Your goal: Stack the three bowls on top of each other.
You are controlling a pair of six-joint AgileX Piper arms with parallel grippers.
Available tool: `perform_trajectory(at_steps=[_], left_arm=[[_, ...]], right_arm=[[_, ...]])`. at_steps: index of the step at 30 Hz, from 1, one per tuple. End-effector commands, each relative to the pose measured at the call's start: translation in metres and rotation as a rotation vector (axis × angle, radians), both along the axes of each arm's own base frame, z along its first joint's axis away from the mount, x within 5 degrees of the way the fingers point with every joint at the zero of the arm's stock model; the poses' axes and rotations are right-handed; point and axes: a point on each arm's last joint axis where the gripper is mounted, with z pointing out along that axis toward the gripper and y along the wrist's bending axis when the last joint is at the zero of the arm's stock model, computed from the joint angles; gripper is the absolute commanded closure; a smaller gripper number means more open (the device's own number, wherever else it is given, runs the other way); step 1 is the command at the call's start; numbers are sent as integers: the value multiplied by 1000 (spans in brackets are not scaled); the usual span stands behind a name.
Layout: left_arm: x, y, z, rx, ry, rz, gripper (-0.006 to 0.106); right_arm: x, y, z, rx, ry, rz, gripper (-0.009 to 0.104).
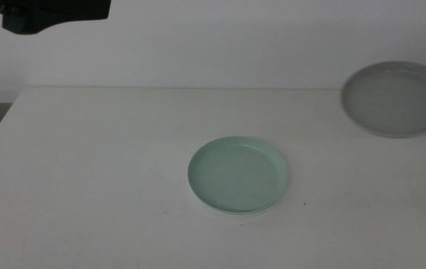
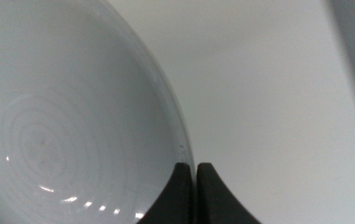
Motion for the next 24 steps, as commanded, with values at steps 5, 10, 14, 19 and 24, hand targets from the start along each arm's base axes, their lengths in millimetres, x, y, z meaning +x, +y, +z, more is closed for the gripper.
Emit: perform_trajectory(at_steps=[5, 10, 14, 19, 24], left_arm=[[-1, 1, 2, -11, -16, 5, 7], [-1, 1, 2, -11, -16, 5, 7], [-1, 1, 2, -11, -16, 5, 7], [-1, 1, 2, -11, -16, 5, 7], [-1, 1, 2, -11, -16, 5, 7]], right_arm=[[-4, 93, 10, 48, -11, 181, 97], [-5, 164, -10, 60, 47, 311, 97], [-8, 205, -31, 58, 103, 393, 97], [-11, 237, -63, 57, 182, 456, 97], [-11, 252, -74, 57, 182, 488, 97]])
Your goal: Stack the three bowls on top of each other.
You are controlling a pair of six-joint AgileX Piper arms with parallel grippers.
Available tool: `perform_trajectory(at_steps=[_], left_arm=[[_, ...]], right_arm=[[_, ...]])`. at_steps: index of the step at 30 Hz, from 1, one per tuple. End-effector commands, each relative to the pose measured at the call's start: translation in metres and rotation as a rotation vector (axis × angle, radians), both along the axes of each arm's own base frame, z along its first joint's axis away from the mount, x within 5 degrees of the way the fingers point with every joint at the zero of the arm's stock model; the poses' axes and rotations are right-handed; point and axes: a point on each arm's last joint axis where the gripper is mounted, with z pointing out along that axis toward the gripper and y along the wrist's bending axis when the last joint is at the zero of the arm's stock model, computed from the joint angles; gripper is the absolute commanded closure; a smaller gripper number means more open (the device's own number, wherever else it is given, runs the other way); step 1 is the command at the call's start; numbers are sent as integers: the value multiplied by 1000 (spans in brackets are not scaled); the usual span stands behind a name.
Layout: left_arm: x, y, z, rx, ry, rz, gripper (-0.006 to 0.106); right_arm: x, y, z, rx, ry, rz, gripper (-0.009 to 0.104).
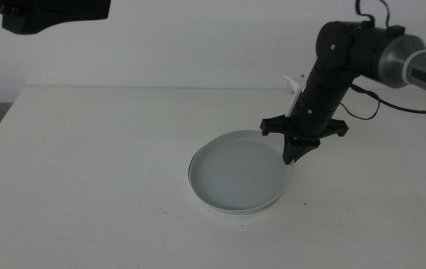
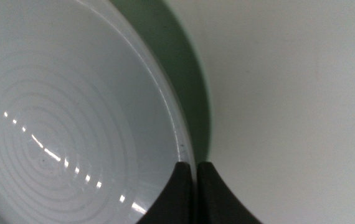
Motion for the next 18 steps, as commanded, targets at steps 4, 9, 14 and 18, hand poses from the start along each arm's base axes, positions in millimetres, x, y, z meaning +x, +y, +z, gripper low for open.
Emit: perform_trajectory(at_steps=[4, 9, 14, 18], left_arm=[[-1, 0, 2, -12, -15, 5, 7], [-1, 0, 2, -12, -15, 5, 7], [-1, 0, 2, -12, -15, 5, 7], [-1, 0, 2, -12, -15, 5, 7]], right_arm=[[1, 4, 2, 11, -35, 2, 97], [2, 5, 2, 13, -46, 0, 97], [2, 5, 2, 17, -53, -2, 93], [3, 5, 2, 18, -56, 0, 70]])
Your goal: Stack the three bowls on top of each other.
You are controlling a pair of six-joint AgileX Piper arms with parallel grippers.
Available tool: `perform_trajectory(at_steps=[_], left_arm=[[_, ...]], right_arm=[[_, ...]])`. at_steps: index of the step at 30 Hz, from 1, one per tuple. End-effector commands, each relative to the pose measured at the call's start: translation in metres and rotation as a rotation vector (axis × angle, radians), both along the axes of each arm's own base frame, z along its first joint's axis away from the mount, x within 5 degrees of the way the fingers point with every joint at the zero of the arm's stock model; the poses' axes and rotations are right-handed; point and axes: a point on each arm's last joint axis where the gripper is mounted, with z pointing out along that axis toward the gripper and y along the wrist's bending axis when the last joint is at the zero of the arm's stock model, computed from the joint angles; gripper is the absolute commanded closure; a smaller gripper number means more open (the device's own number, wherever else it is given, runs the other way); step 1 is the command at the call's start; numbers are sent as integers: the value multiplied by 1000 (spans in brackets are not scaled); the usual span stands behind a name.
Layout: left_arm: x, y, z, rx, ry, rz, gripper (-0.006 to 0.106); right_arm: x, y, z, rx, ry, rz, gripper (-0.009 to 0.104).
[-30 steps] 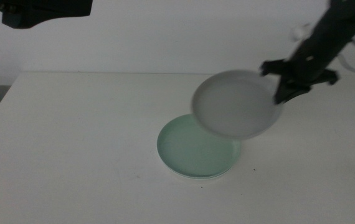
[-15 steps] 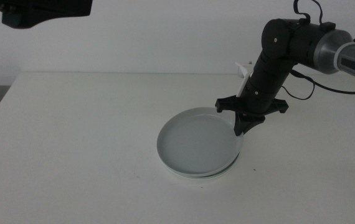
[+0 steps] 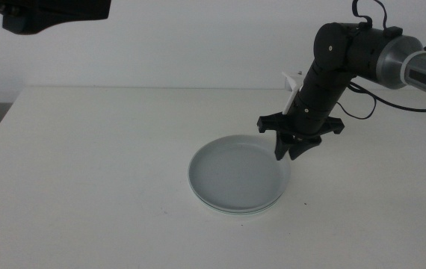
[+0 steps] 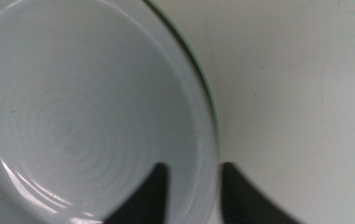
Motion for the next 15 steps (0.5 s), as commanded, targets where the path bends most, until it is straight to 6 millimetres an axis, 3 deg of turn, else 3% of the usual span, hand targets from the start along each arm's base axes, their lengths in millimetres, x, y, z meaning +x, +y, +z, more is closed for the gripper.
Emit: perform_trajectory(at_steps=[1, 5, 8, 12, 15], left_arm=[[-1, 0, 2, -12, -15, 5, 7], [-1, 0, 2, -12, -15, 5, 7], [-1, 0, 2, -12, -15, 5, 7], [-1, 0, 2, -12, -15, 5, 7], [-1, 0, 2, -12, -15, 5, 7]], right_arm=[[0, 0, 3, 2, -16, 2, 60], [0, -1, 5, -10, -32, 55, 22], [-3, -7, 17, -20, -27, 108, 2], [-7, -20, 48, -47, -101, 115, 2], [-16, -35, 85, -54, -193, 106, 2]])
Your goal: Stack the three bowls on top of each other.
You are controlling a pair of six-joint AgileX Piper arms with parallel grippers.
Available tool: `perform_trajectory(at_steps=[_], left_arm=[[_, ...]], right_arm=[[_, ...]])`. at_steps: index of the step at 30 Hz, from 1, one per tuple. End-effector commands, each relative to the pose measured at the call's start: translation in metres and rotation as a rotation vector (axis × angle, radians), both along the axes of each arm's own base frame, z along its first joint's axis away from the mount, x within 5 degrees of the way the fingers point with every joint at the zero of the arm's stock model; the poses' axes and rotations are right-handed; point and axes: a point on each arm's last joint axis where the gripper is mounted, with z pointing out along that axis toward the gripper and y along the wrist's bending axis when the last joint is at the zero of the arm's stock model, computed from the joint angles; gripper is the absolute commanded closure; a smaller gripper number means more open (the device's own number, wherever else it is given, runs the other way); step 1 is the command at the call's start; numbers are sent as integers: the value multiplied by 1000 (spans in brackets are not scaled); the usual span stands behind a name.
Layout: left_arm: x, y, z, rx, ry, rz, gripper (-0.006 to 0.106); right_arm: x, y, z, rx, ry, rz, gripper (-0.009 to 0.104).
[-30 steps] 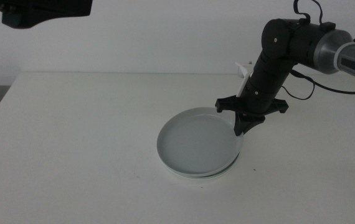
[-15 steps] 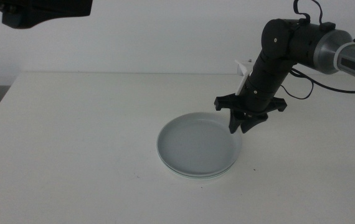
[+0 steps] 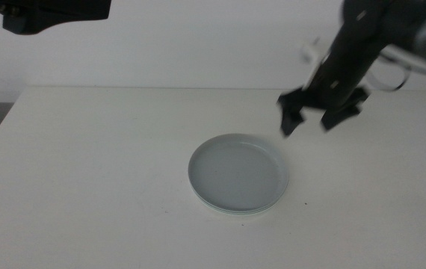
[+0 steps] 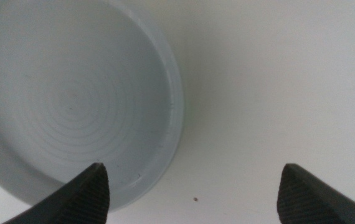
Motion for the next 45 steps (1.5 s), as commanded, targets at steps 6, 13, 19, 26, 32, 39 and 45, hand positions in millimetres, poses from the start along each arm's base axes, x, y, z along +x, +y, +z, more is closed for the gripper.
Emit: perform_trajectory(at_steps=[6, 13, 19, 26, 32, 39, 45], left_arm=[[-1, 0, 2, -12, -15, 5, 7], [-1, 0, 2, -12, -15, 5, 7], [-1, 0, 2, -12, -15, 5, 7], [-1, 0, 2, -12, -15, 5, 7], [-1, 0, 2, -12, -15, 5, 7], [-1, 0, 2, -12, -15, 5, 7], [-5, 9, -16, -130, -170, 132, 7]], right_arm=[[-39, -61, 110, 73, -256, -99, 2], [-121, -123, 156, 56, -405, -255, 2], [-171, -132, 165, 91, -602, -293, 2], [-182, -134, 181, 135, -791, -309, 2], [-177, -130, 192, 224, -900, -330, 2], [-176, -131, 192, 224, -901, -331, 2], [-176, -131, 192, 224, -901, -331, 2]])
